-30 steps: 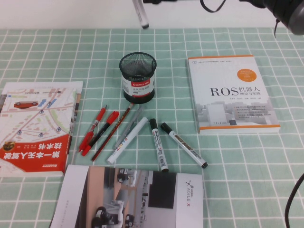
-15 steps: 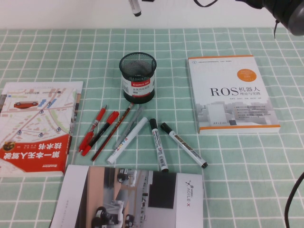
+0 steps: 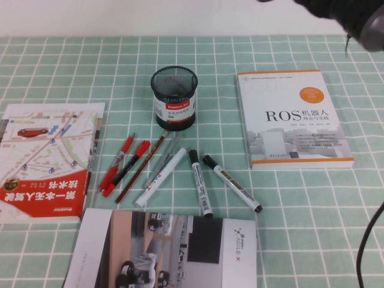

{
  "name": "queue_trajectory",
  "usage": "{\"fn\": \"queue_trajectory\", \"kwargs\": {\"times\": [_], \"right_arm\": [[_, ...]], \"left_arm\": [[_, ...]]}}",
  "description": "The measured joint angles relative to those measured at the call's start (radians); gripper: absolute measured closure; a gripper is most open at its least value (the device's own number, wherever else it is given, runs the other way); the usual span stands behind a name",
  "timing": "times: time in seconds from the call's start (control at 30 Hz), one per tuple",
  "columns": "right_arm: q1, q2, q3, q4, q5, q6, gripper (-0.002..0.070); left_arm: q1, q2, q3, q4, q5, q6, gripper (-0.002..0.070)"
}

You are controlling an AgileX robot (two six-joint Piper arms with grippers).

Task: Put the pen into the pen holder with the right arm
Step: Place the pen onto the pen holder

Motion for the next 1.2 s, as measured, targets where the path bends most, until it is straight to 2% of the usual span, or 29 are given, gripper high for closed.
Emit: {"fn": "queue_trajectory", "kwargs": {"times": [0.2, 0.67, 0.93, 1.03, 1.2], "right_arm": [[0.006, 0.022, 0.008, 0.068, -0.01, -0.132, 0.0554], [0.006, 0.022, 0.008, 0.076, 0.049, -0.132, 0.0554], [-0.049, 0.022, 0.008, -0.001, 0.229, 0.001, 0.0554], [-0.063, 0.016, 0.008, -0.099, 0.245, 0.076, 0.0554], [-0.059, 0.006, 0.008, -0.142, 0.218, 0.175, 0.0554]], "left_arm": [[0.0, 0.0, 0.0, 0.0, 0.0, 0.0, 0.0679], [0.0, 0.0, 0.0, 0.0, 0.0, 0.0, 0.0679], [0.0, 0.0, 0.0, 0.0, 0.0, 0.0, 0.0679], [0.0, 0.0, 0.0, 0.0, 0.0, 0.0, 0.0679], [0.0, 0.0, 0.0, 0.0, 0.0, 0.0, 0.0679]]}}
